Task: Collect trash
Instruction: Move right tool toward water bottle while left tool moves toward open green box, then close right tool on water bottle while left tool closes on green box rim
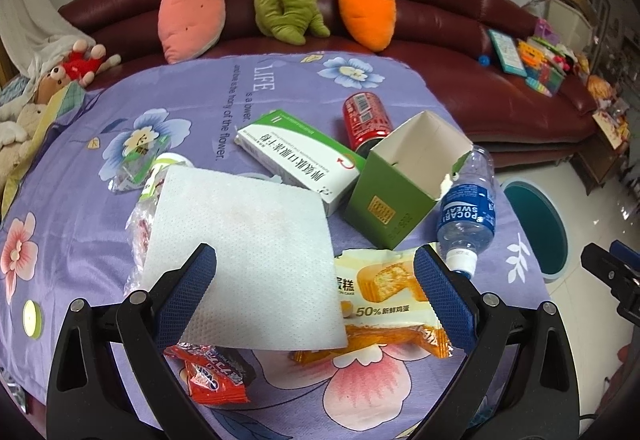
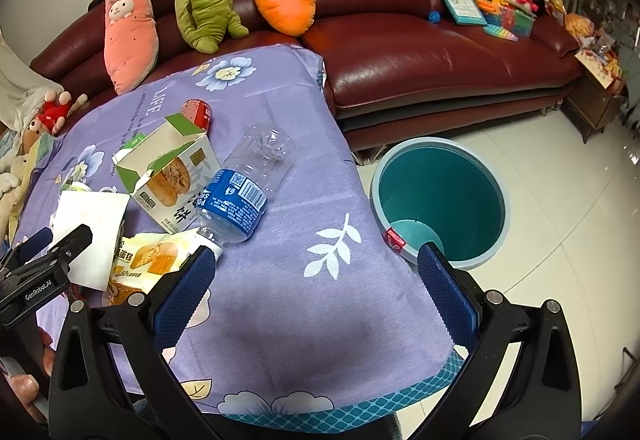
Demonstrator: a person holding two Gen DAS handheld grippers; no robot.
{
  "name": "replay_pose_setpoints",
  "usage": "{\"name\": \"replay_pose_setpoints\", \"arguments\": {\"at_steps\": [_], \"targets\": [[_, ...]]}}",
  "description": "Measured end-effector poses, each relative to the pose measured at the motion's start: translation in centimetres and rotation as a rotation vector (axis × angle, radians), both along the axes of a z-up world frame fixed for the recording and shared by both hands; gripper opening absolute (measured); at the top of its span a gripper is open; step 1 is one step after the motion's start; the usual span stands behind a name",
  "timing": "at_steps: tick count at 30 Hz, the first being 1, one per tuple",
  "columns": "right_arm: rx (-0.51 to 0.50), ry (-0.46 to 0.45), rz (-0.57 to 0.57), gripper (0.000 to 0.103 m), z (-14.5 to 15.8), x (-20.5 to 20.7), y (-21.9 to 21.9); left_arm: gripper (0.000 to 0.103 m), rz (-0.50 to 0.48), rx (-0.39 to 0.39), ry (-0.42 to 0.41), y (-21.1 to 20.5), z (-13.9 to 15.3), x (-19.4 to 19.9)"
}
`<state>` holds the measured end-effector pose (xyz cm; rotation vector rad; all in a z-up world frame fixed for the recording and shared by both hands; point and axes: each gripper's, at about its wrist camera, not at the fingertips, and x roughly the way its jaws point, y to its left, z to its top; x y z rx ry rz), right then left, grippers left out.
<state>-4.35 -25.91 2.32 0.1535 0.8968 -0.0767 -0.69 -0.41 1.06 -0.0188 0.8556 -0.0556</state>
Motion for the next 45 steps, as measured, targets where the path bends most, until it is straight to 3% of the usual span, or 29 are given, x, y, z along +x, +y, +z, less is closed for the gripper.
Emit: {"name": "replay_pose_setpoints", "arguments": {"at_steps": [23,38,43,45], "targets": [[-0.017,0.0,-0.01,0.097,0.0,1.7,-0.8,0.099,-0.076,0.036,0.02,-1.0,-1.2,1.5],[0.021,0.065,-0.034,0.097,-2.0,4.2,-2.3,0.099,-0.325,0.113,0.088,-4.7,-2.4,6.5],[0.032,0.101,-0.043,0.097,-3.0,5.3,-2.8,0.099,-0.341,0.116,0.145,-6.1,-4.5,9.2],[0.025,0.107,-0.042,0.097,-3.2,5.7,-2.7,0.099,-0.338,0.075,0.156,-6.1,-5.0,9.8]]}}
